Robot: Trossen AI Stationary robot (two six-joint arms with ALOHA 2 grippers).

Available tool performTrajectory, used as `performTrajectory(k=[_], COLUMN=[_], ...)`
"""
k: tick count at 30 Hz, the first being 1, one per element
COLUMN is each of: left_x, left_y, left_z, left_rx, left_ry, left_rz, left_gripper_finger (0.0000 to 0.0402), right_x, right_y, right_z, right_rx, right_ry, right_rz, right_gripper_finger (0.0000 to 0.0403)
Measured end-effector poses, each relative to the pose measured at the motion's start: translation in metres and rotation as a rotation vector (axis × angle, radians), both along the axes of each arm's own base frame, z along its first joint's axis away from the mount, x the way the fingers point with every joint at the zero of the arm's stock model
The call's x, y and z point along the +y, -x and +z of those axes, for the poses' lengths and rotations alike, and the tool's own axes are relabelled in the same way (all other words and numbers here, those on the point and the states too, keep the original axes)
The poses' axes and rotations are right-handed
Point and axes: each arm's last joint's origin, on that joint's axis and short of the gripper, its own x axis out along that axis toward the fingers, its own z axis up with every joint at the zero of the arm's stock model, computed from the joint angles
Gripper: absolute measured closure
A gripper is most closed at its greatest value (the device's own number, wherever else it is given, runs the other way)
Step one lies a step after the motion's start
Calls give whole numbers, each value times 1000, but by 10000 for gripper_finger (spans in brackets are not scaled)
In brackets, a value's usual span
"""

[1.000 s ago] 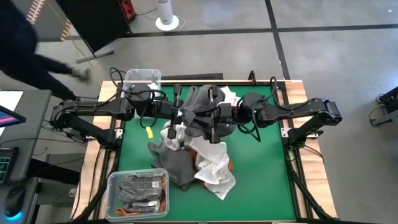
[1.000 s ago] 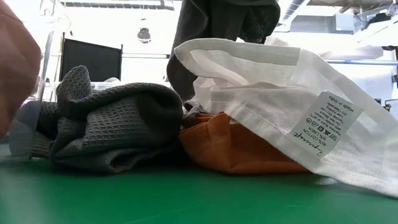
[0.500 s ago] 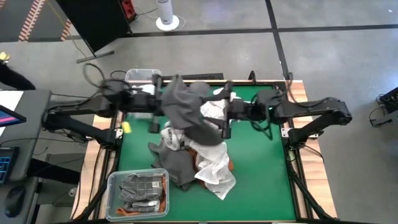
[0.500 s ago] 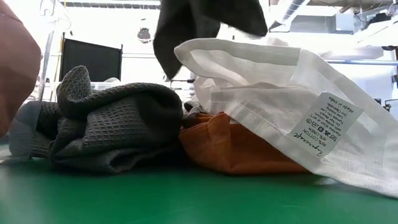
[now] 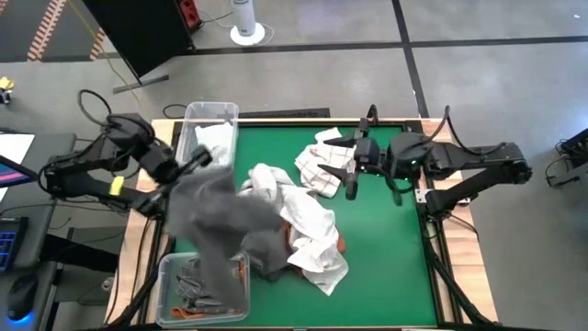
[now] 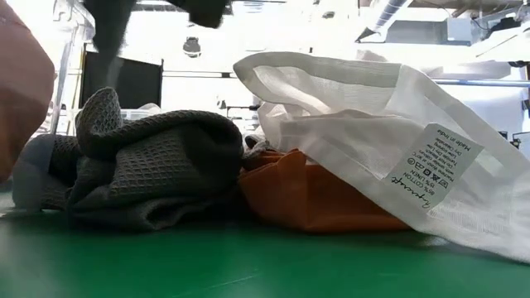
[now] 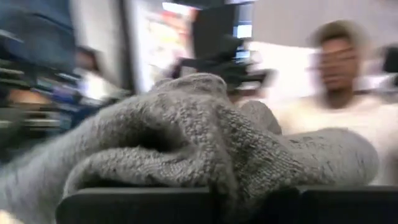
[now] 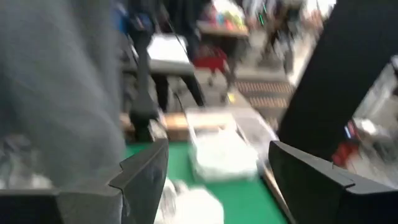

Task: Sort towels by color in basket
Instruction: Put the gray towel into the bottom transparent bin

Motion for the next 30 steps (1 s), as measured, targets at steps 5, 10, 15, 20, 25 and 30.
performTrajectory(k=[5, 10, 15, 20, 25, 30], left_x=[-7, -18, -41, -74, -94, -104], left_y=[17, 16, 4, -6, -8, -15], left_z=[-3, -18, -32, -39, -56, -85], left_rx=[188, 463, 646, 772, 897, 1021], left_ry=[131, 219, 223, 224, 182, 29], left_rz=[-138, -187, -169, -249, -69, 238], left_gripper_finger=[396, 396, 395, 395, 395, 395], right_x=[-8, -15, -23, -30, -27, -17], right_y=[-5, -11, -15, -17, -18, -18], right_z=[-24, -54, -88, -111, -120, -118], right_rx=[126, 186, 177, 142, 110, 82], right_ry=[-65, -125, -173, -190, -224, -255], right_rz=[-113, -182, -281, -333, -327, -296], right_gripper_finger=[92, 92, 92, 92, 92, 92])
